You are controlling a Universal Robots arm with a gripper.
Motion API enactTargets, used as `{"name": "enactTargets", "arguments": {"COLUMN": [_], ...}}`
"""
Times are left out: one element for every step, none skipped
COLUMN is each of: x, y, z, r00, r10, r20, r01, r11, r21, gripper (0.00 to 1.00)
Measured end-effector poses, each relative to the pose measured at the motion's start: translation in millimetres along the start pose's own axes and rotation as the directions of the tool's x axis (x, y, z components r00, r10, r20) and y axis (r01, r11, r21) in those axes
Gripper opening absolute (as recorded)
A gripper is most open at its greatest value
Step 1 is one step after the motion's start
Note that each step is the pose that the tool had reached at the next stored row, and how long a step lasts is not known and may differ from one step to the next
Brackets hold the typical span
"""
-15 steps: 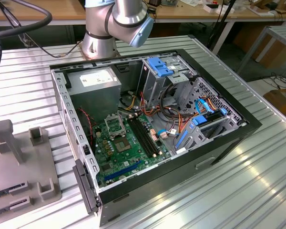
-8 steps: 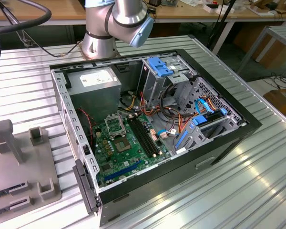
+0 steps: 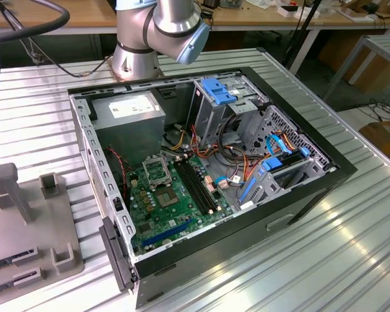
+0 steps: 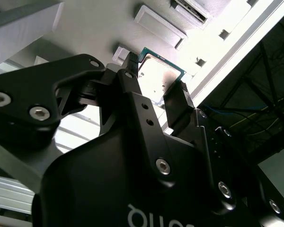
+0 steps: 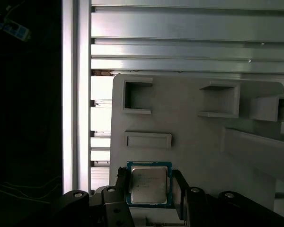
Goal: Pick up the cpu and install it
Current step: 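Pick up the cpu and move it towards the insertion slot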
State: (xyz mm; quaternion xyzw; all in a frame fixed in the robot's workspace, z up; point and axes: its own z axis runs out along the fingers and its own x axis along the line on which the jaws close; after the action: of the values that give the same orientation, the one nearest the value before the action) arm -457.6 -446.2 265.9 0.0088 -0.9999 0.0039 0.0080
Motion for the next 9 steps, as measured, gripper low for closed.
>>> {"name": "enactTargets", "arguments": {"x": [0.0, 0.0, 0.0, 0.0, 0.0, 0.1, 0.1, 0.1, 0.0], "y": [0.0, 0.0, 0.0, 0.0, 0.0, 0.0, 0.0, 0.0, 0.0], "z": [-0.2, -0.4, -0.7, -0.9, -1.3, -1.7, -2.2, -2.7, -3.0], "r00": [1.0, 1.0, 1.0, 1.0, 1.0, 1.0, 1.0, 1.0, 1.0], "r10": [0.0, 0.0, 0.0, 0.0, 0.0, 0.0, 0.0, 0.0, 0.0], "r20": [0.0, 0.0, 0.0, 0.0, -0.0001, -0.0002, -0.0001, -0.0001, 0.0], "r01": [0.0, 0.0, 0.0, 0.0, 0.0, 0.0, 0.0, 0.0, 0.0], "r11": [1.0, 1.0, 1.0, 1.0, 1.0, 1.0, 1.0, 1.0, 1.0], "r21": [0.0, 0.0, 0.0, 0.0001, 0.0001, 0.0002, 0.0001, 0.0001, 0.0], "gripper": [0.47, 0.47, 0.47, 0.47, 0.47, 0.47, 0.47, 0.47, 0.47]}}
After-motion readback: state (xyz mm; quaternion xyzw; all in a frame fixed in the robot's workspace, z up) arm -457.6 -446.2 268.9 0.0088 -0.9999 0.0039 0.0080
